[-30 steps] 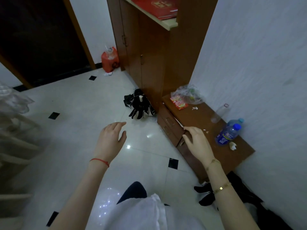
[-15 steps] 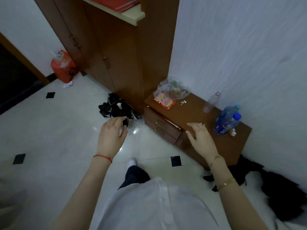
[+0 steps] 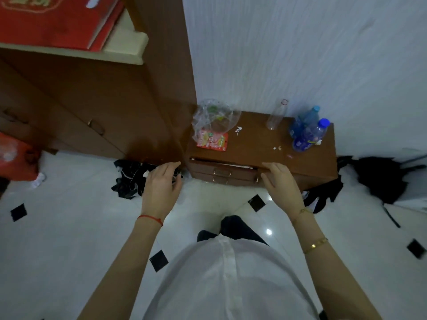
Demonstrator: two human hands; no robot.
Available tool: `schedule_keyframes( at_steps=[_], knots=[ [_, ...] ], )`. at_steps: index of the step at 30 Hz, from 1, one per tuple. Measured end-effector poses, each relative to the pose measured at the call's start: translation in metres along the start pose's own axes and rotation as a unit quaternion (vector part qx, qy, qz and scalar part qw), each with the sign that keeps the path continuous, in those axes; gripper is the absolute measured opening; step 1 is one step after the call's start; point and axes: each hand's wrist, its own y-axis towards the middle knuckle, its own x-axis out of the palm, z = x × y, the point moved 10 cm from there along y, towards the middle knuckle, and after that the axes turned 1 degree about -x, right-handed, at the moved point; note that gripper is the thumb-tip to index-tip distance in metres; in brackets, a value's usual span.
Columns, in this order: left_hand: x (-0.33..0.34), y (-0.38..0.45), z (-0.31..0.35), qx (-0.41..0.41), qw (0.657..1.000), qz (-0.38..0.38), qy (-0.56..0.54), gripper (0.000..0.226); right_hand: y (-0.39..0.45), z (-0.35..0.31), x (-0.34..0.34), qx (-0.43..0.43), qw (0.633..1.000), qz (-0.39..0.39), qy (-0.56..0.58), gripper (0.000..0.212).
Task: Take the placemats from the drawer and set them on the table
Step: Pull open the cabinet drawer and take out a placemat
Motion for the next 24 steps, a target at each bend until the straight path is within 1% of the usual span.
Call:
schedule_keyframes(
  at_steps=[5,11,15,19,24],
  knots=[
    [0.021,0.038,-0.008,0.017,0.999,-0.041,-0.004,0.033,-0.001,0.014,0.013,0.042,0.999,0.016,0.008,0.031],
    [0.053,0.068,-0.01,0.031,0.997,-0.076,-0.011,0.032,0.014,0.045,0.024,0.09,0.996,0.017,-0.001,0.029],
    [0.088,0.089,-0.015,0.047,0.996,-0.08,-0.007,0.031,0.03,0.073,0.043,0.107,0.994,0.015,-0.017,0.027],
    [0.146,0.11,-0.032,0.071,0.994,-0.082,0.005,0.031,0.052,0.106,0.084,0.107,0.994,0.016,-0.025,0.029],
    [0.248,0.122,-0.07,0.098,0.991,-0.091,0.013,0.031,0.078,0.157,0.164,0.092,0.995,0.027,-0.033,0.031]
  ],
)
